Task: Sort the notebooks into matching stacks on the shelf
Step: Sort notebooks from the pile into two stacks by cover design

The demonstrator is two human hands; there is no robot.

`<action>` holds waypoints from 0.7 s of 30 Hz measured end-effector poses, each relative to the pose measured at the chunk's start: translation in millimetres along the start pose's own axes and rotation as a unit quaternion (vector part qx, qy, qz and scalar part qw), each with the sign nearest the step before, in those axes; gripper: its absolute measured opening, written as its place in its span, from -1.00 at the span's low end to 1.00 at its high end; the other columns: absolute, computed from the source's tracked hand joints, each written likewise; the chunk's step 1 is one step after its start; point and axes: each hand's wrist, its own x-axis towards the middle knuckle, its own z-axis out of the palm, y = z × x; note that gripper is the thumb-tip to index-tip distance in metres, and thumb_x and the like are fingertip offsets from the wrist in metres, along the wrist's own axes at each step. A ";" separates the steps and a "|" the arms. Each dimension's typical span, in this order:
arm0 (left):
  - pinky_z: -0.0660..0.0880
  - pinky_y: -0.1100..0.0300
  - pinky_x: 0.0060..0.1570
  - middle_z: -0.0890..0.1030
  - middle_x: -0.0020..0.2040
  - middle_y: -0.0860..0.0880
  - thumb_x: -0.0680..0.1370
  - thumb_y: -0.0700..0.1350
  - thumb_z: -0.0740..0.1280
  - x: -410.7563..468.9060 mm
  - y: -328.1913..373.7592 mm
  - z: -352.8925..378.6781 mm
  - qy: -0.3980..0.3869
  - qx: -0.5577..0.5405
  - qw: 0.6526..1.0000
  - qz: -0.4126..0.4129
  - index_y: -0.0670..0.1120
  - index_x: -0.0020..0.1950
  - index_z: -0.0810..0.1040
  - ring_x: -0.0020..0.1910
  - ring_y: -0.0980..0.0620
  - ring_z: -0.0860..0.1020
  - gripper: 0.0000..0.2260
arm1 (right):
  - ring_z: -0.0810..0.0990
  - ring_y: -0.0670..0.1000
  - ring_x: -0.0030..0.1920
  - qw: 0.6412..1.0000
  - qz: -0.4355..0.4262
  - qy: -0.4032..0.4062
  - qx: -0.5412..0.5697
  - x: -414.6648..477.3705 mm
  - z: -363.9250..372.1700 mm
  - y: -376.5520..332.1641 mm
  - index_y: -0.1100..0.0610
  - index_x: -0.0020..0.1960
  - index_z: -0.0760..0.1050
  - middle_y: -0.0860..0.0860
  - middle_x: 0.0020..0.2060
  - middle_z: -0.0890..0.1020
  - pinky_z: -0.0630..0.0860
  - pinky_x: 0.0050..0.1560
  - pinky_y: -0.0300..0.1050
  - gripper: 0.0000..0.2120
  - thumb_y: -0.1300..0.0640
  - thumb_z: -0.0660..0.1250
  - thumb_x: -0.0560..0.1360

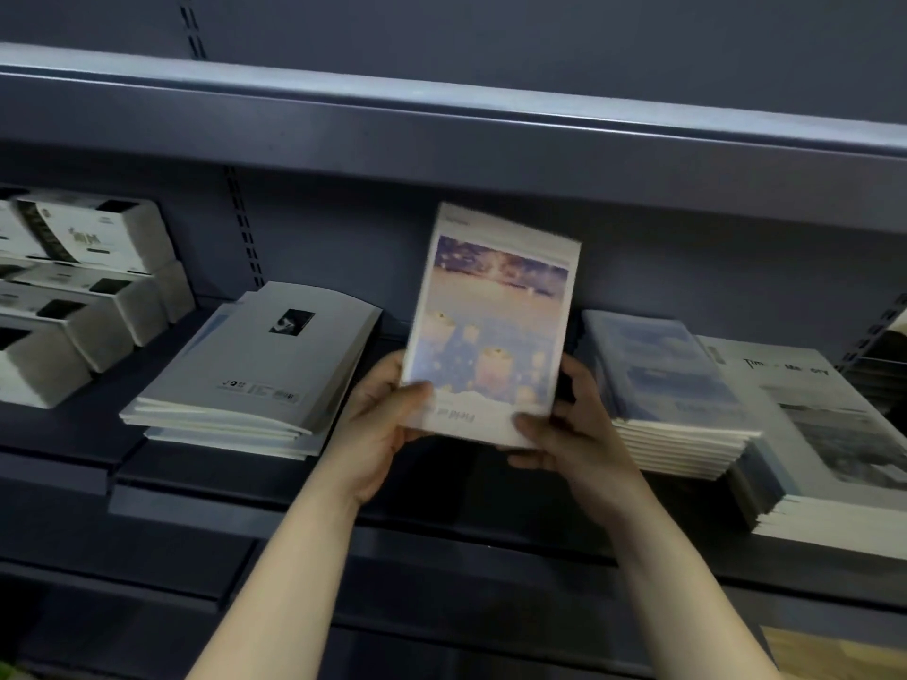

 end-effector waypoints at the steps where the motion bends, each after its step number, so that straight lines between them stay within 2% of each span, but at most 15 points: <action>1: 0.57 0.10 -0.10 0.65 0.07 -0.07 0.46 -0.21 0.31 1.1 -0.9 -1.2 0.005 0.038 0.999 0.011 -0.08 0.19 0.52 0.03 -0.04 0.61 -0.70 | 0.68 0.03 0.03 1.000 -0.017 0.012 -0.014 0.5 -5.0 -1.6 -0.11 0.34 0.29 -0.06 0.05 0.67 0.62 -0.25 -0.08 -0.38 0.22 0.43 0.38; 3: 0.57 0.08 0.00 0.63 0.11 0.00 0.48 -0.27 0.36 5.9 0.0 -1.5 0.042 0.129 0.990 0.040 0.01 0.28 0.46 0.10 0.02 0.60 -0.60 | 0.67 0.01 -0.01 0.998 -0.039 0.026 -0.050 2.1 -15.3 -9.2 -0.07 0.25 0.38 -0.04 0.01 0.68 0.59 -0.32 -0.13 -0.49 0.31 0.40 0.41; 5: 0.53 0.05 0.12 0.54 0.23 0.07 0.46 -0.20 0.44 11.0 4.4 1.1 0.115 0.230 0.963 0.087 0.14 0.40 0.30 0.15 0.20 0.54 -0.40 | 0.67 0.00 -0.06 0.992 -0.048 0.027 -0.111 4.0 -24.8 -18.5 -0.13 0.09 0.49 -0.05 -0.05 0.69 0.58 -0.34 -0.15 -0.58 0.38 0.36 0.47; 6: 0.47 0.06 0.20 0.45 0.34 0.06 0.43 -0.13 0.48 12.9 7.4 2.8 0.149 0.290 0.938 0.116 0.13 0.46 0.19 0.23 0.30 0.45 -0.29 | 0.67 -0.04 -0.10 0.987 -0.052 0.031 -0.150 5.3 -27.9 -22.9 -0.16 0.01 0.53 -0.07 -0.09 0.69 0.58 -0.35 -0.15 -0.58 0.38 0.35 0.47; 8: 0.23 0.08 0.36 0.13 0.53 -0.05 0.39 -0.01 0.51 14.0 12.8 7.1 0.189 0.409 0.879 0.158 0.03 0.55 -0.02 0.41 0.39 0.08 -0.09 | 0.65 -0.12 -0.20 0.972 -0.064 0.047 -0.223 7.8 -30.5 -31.7 -0.26 -0.11 0.55 -0.13 -0.16 0.68 0.57 -0.37 -0.18 -0.55 0.35 0.37 0.47; 9: 0.14 0.02 0.41 -0.01 0.56 -0.09 0.38 0.01 0.51 13.5 15.3 10.4 0.194 0.461 0.847 0.180 0.00 0.56 -0.04 0.48 0.27 -0.07 -0.07 | 0.64 -0.16 -0.24 0.965 -0.072 0.055 -0.247 8.7 -30.1 -36.2 -0.29 -0.15 0.55 -0.16 -0.19 0.67 0.55 -0.38 -0.22 -0.55 0.32 0.38 0.47; 11: -0.01 -0.26 0.43 -0.13 0.56 -0.16 0.37 -0.02 0.52 12.2 22.1 18.4 0.194 0.560 0.773 0.226 -0.03 0.56 0.05 0.53 -0.17 -0.20 -0.09 | 0.60 -0.22 -0.34 0.954 -0.094 0.079 -0.273 10.1 -29.8 -46.2 -0.26 -0.18 0.54 -0.22 -0.26 0.65 0.50 -0.42 -0.32 -0.60 0.29 0.38 0.48; 12: -0.06 -0.34 0.41 -0.15 0.56 -0.17 0.37 -0.07 0.52 12.3 26.3 22.9 0.187 0.595 0.743 0.243 -0.03 0.56 0.07 0.50 -0.29 -0.24 -0.11 | 0.59 -0.24 -0.37 0.948 -0.105 0.093 -0.285 10.6 -30.4 -51.5 -0.25 -0.20 0.54 -0.25 -0.30 0.64 0.48 -0.44 -0.35 -0.62 0.27 0.38 0.48; 14: -0.17 -0.37 0.39 -0.15 0.56 -0.13 0.38 -0.13 0.52 12.4 35.9 30.8 0.157 0.638 0.707 0.263 0.01 0.56 0.07 0.48 -0.31 -0.29 -0.13 | 0.58 -0.23 -0.32 0.931 -0.125 0.112 -0.323 11.2 -31.7 -62.0 -0.28 -0.22 0.54 -0.31 -0.32 0.62 0.51 -0.35 -0.27 -0.63 0.23 0.39 0.48; 16: -0.29 -0.32 0.38 0.01 0.57 -0.09 0.38 -0.12 0.50 13.3 43.6 34.8 0.119 0.688 0.656 0.286 0.05 0.52 0.17 0.50 -0.28 -0.23 -0.21 | 0.54 -0.25 -0.26 0.907 -0.153 0.118 -0.374 12.3 -28.5 -71.8 -0.30 -0.22 0.51 -0.36 -0.31 0.58 0.46 -0.21 -0.23 -0.65 0.18 0.41 0.47; 17: -0.33 -0.30 0.38 0.18 0.54 -0.07 0.38 -0.10 0.49 14.8 46.7 37.5 0.101 0.712 0.632 0.290 0.06 0.47 0.30 0.52 -0.25 -0.13 -0.30 | 0.52 -0.26 -0.25 0.897 -0.168 0.114 -0.392 13.2 -25.7 -75.9 -0.29 -0.17 0.51 -0.37 -0.28 0.58 0.42 -0.18 -0.28 -0.68 0.17 0.41 0.47; 18: -0.32 -0.27 0.40 0.39 0.43 -0.03 0.38 -0.08 0.48 16.5 48.8 40.6 0.088 0.725 0.623 0.280 0.08 0.36 0.43 0.52 -0.20 0.04 -0.44 | 0.51 -0.25 -0.23 0.889 -0.181 0.107 -0.407 14.3 -22.5 -79.2 -0.26 -0.11 0.54 -0.34 -0.22 0.59 0.38 -0.15 -0.37 -0.71 0.16 0.41 0.47; 19: -0.20 -0.22 0.43 0.56 0.25 0.01 0.40 -0.06 0.45 17.4 50.5 43.6 0.081 0.724 0.635 0.255 0.10 0.23 0.51 0.44 -0.15 0.27 -0.60 | 0.50 -0.26 -0.19 0.883 -0.192 0.103 -0.417 15.5 -19.9 -81.4 -0.21 -0.06 0.58 -0.31 -0.16 0.61 0.33 -0.13 -0.46 -0.76 0.16 0.41 0.47; 20: 0.07 -0.13 0.41 0.63 0.06 0.05 0.44 -0.05 0.40 17.8 52.2 46.1 0.079 0.707 0.668 0.219 0.13 0.11 0.52 0.27 -0.10 0.46 -0.74 | 0.49 -0.28 -0.16 0.882 -0.200 0.108 -0.413 16.8 -18.5 -82.4 -0.18 -0.03 0.59 -0.30 -0.13 0.61 0.31 -0.14 -0.51 -0.77 0.16 0.42 0.47; 21: 0.33 -0.01 0.21 0.63 -0.06 0.07 0.48 -0.03 0.36 18.1 52.7 47.1 0.076 0.676 0.709 0.184 0.14 0.04 0.49 0.09 -0.08 0.55 -0.83 | 0.50 -0.30 -0.16 0.888 -0.206 0.119 -0.393 18.0 -18.3 -82.4 -0.20 -0.03 0.57 -0.33 -0.13 0.60 0.32 -0.16 -0.52 -0.76 0.15 0.43 0.46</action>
